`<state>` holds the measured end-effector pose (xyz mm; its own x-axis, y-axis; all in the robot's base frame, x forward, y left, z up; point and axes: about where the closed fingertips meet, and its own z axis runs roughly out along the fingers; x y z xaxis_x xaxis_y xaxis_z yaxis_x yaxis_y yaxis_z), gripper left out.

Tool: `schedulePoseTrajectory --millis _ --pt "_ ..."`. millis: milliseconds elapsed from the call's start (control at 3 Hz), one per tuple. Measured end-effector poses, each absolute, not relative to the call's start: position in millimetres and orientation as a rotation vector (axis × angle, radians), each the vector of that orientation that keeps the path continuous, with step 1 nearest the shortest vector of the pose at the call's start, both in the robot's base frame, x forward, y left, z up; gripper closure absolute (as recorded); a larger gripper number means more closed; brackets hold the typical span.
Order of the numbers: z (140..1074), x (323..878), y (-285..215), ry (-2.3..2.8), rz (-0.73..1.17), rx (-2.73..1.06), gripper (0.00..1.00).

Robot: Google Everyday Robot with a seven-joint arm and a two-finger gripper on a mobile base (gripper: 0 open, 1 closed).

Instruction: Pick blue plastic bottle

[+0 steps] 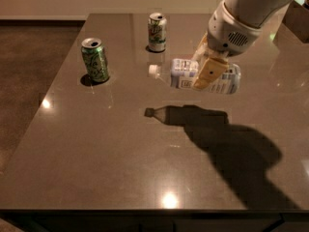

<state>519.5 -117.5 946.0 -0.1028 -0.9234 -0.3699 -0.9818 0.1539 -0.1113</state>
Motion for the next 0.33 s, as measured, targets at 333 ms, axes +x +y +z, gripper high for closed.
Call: schedulePoseTrajectory --millis 333 --pt "946.3 519.1 -118.2 2.084 0.233 -1.818 1.0"
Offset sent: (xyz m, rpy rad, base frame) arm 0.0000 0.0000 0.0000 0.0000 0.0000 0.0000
